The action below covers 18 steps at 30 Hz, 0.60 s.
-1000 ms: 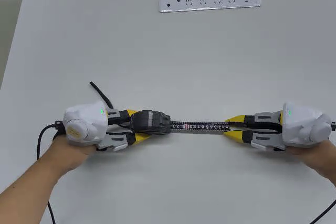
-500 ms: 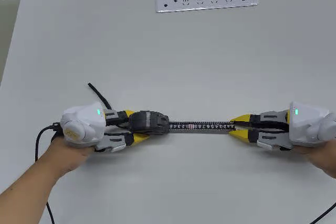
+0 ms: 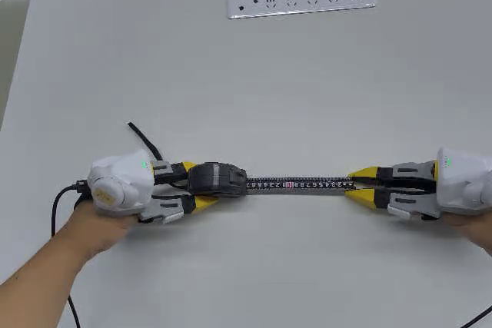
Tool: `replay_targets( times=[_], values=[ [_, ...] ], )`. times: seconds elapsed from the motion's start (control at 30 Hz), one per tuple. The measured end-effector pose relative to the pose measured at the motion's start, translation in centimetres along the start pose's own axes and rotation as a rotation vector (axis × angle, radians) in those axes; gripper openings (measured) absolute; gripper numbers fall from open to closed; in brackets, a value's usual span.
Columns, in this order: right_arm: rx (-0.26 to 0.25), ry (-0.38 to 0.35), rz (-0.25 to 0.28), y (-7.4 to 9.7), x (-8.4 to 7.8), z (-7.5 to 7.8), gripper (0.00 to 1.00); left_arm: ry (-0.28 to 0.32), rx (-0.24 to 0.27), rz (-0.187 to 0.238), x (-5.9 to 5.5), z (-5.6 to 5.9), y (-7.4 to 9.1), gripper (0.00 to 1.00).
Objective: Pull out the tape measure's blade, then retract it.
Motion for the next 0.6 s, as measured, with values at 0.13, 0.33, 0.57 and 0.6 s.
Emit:
replay_targets(
  times=[0.13, 0.33, 0.57, 0.6],
  values=[
    [0.004, -0.003, 0.000, 0.0, 0.0, -0.1, 0.08, 0.000, 0.000, -0.001, 0.0, 0.0, 0.0, 0.27],
    [-0.005, -0.005, 0.001, 0.4, -0.1, 0.1, 0.08, -0.001, 0.000, -0.005, 0.0, -0.1, 0.1, 0.27],
    [-0.009, -0.015, 0.002, 1.2, -0.3, 0.2, 0.08, -0.001, 0.001, -0.009, -0.1, -0.1, 0.1, 0.27],
    [-0.011, -0.010, 0.000, 1.2, -0.4, 0.2, 0.08, -0.002, 0.001, -0.010, -0.1, -0.1, 0.1, 0.27]
  ],
)
Point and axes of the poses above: the centre of the closed fingertips' face, and the gripper's own axes: y roughly backward along the fingers, z roughly to its right, x roughly out of its top, the point moved 8 cm from there along y, roughly backward along the fingers, and after that the axes turned 5 degrees about -x, right-handed, at the moved point
